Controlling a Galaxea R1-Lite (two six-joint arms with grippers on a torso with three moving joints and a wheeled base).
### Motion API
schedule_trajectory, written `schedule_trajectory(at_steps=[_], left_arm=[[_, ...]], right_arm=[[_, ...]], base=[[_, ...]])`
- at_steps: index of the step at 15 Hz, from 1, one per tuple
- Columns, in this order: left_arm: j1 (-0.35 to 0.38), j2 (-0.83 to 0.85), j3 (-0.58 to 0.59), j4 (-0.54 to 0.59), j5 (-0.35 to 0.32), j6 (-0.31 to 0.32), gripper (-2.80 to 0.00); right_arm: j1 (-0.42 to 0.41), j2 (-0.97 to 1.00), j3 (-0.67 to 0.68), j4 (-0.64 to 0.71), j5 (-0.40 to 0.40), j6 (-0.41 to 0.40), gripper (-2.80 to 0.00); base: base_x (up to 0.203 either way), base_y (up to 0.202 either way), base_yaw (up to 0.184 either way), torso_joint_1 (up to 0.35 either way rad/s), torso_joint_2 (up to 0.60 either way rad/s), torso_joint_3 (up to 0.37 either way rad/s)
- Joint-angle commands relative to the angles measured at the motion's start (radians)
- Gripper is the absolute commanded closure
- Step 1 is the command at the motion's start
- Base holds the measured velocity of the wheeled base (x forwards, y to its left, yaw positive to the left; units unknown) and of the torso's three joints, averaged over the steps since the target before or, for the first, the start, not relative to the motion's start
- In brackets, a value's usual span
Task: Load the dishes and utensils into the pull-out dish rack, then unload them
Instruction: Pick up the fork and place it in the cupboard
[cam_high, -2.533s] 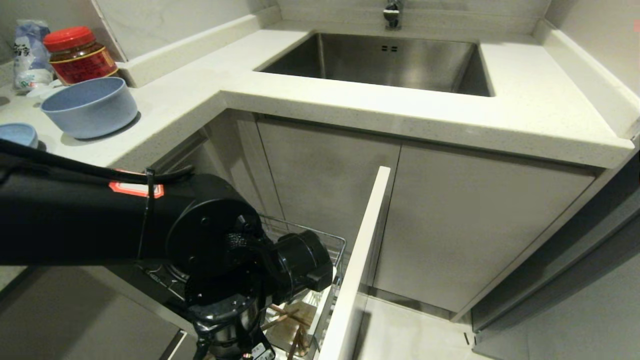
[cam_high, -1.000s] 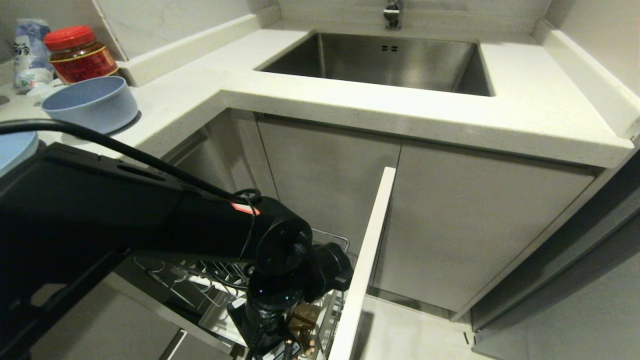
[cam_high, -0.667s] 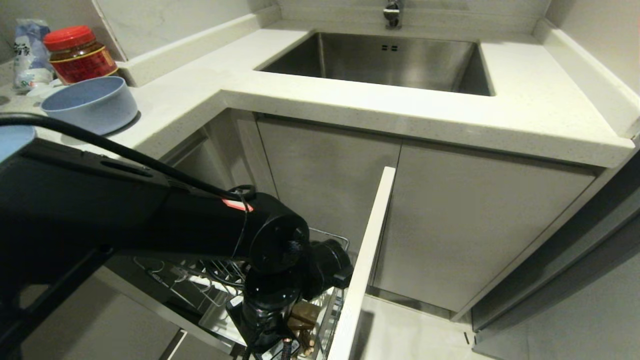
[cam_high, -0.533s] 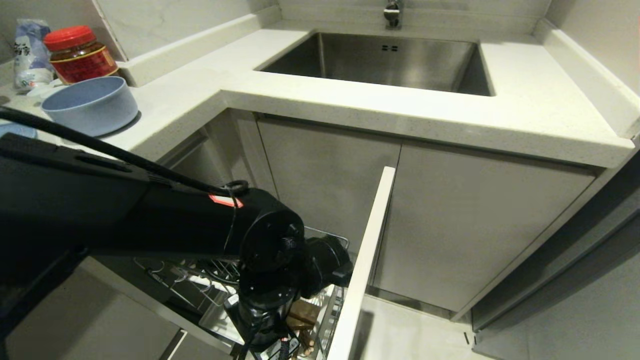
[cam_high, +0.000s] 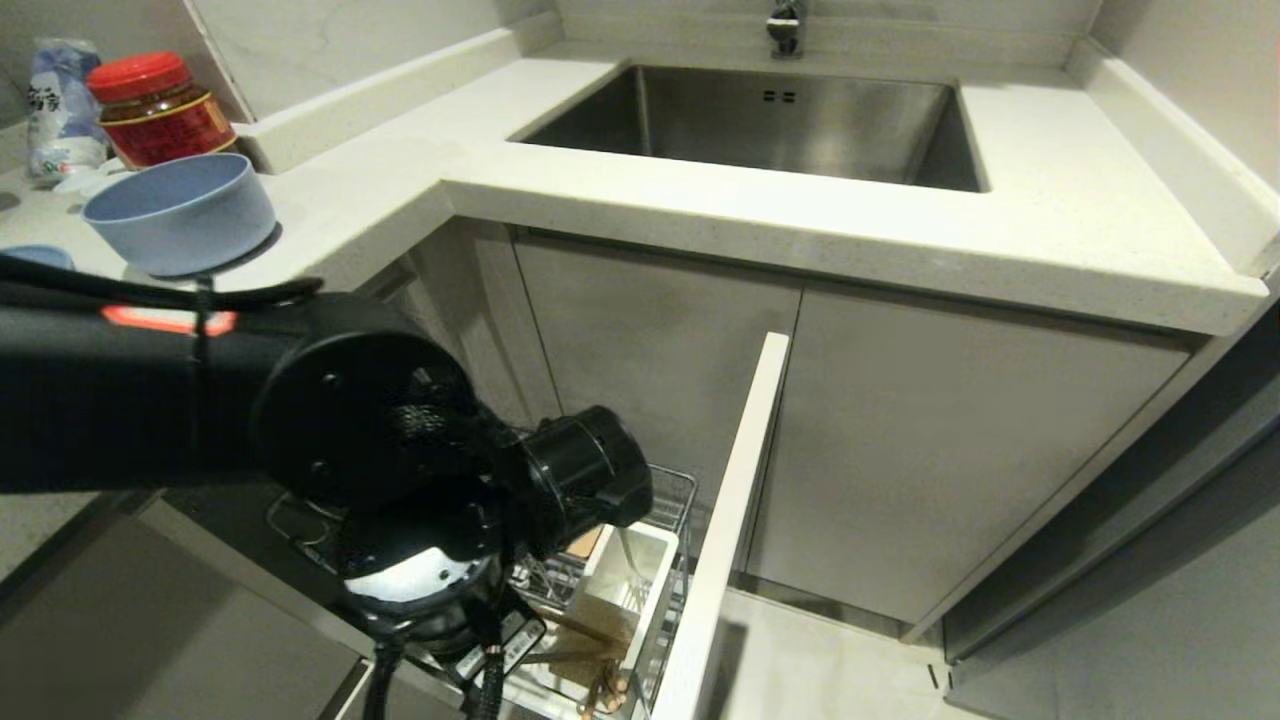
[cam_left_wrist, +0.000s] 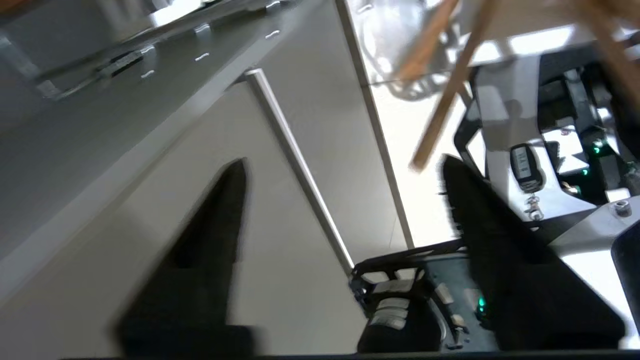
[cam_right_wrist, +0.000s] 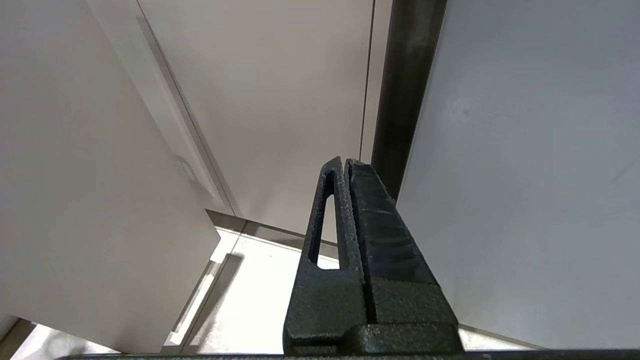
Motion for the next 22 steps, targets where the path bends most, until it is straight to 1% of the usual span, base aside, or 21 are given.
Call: schedule_trajectory(at_steps=[1,4,7,9,11,12,14,15,17,19,20,22], left_arm=[[0.0,-0.115,-0.016,0.013,0.02,-0.014,0.0],[0.0,-0.187,-0.055,0.012,0.087,-0.07,0.0],[0.004,-0.226,-0.111,-0.004,0.149,-0.142,0.0],[0.017,-0.263,-0.152,-0.043,0.165,-0.159,0.0],[0.058,-0.308,-0.191,-0.113,0.172,-0.162,0.0],[0.096,-0.335,-0.204,-0.139,0.174,-0.161,0.0],[0.198,-0.372,-0.238,-0.176,0.175,-0.156,0.0],[0.263,-0.394,-0.26,-0.184,0.175,-0.151,0.0],[0.397,-0.442,-0.296,-0.197,0.169,-0.113,0.0],[0.557,-0.5,-0.312,-0.233,0.148,-0.052,0.0],[0.637,-0.528,-0.313,-0.252,0.123,-0.019,0.0],[0.829,-0.58,-0.316,-0.274,0.019,0.053,0.0]], right_arm=[[0.0,-0.001,0.026,0.0,0.0,0.0,0.0],[0.0,-0.001,0.026,-0.001,0.0,0.0,0.0],[0.0,-0.001,0.026,-0.001,0.0,0.0,0.0],[0.0,-0.001,0.026,-0.001,0.0,0.0,0.0],[0.0,-0.001,0.026,-0.002,0.0,0.0,0.0],[0.0,-0.001,0.026,-0.002,0.0,0.0,0.0],[0.0,-0.001,0.026,-0.002,0.0,0.0,0.0],[0.0,-0.001,0.026,-0.001,0.0,0.0,0.0],[0.0,-0.001,0.026,-0.002,0.0,0.0,0.0],[0.0,-0.001,0.026,-0.002,0.0,0.0,0.0],[0.0,-0.001,0.026,0.0,0.0,0.0,0.0],[0.0,-0.001,0.026,-0.001,0.0,0.0,0.0]], base=[[0.0,0.0,0.0,0.0,0.0,0.0],[0.0,0.0,0.0,0.0,0.0,0.0],[0.0,0.0,0.0,0.0,0.0,0.0],[0.0,0.0,0.0,0.0,0.0,0.0],[0.0,0.0,0.0,0.0,0.0,0.0],[0.0,0.0,0.0,0.0,0.0,0.0],[0.0,0.0,0.0,0.0,0.0,0.0],[0.0,0.0,0.0,0.0,0.0,0.0],[0.0,0.0,0.0,0.0,0.0,0.0],[0.0,0.0,0.0,0.0,0.0,0.0],[0.0,0.0,0.0,0.0,0.0,0.0],[0.0,0.0,0.0,0.0,0.0,0.0]])
